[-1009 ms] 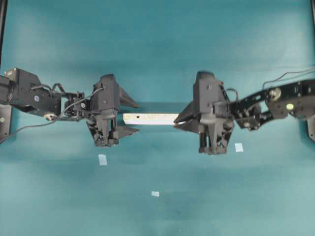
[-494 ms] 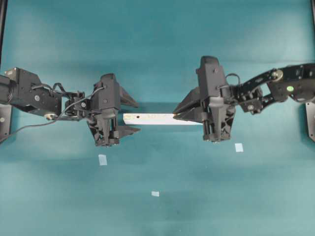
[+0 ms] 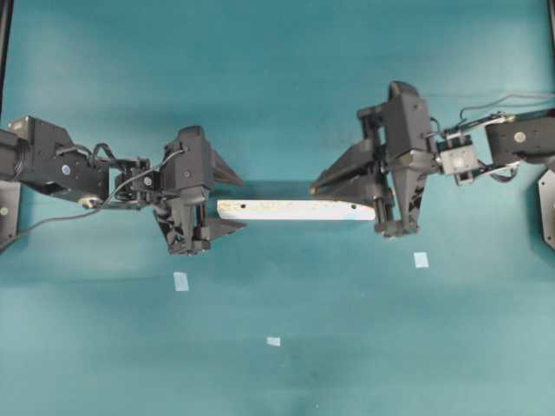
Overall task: Insert the rod into the hole on the wooden board.
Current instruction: 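Move the held dowel above the hole near the board's right end, then align the dowel vertically over the hole with the right gripper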
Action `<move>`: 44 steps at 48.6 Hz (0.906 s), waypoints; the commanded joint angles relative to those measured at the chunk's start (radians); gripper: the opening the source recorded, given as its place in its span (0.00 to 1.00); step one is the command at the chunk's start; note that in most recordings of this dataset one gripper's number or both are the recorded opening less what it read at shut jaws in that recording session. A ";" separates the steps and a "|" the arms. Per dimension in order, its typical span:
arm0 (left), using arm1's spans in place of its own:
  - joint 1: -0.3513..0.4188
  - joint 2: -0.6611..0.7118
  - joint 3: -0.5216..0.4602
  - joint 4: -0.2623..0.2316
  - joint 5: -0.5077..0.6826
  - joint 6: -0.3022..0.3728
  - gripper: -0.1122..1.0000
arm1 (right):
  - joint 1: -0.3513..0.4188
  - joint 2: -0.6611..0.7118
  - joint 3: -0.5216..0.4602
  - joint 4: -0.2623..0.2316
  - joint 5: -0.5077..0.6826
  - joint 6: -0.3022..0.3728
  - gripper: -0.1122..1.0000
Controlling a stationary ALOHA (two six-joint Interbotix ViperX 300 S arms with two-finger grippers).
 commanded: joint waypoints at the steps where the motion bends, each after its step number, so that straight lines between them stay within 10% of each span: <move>1: 0.005 -0.037 -0.014 -0.002 0.011 -0.005 0.97 | 0.008 -0.038 0.014 0.132 -0.040 -0.091 0.22; 14: 0.008 -0.043 -0.012 -0.002 0.020 -0.005 0.97 | 0.034 -0.025 0.143 0.357 -0.333 -0.225 0.22; 44: 0.011 -0.043 -0.008 -0.002 0.020 0.000 0.96 | 0.110 0.058 0.212 0.502 -0.436 -0.298 0.22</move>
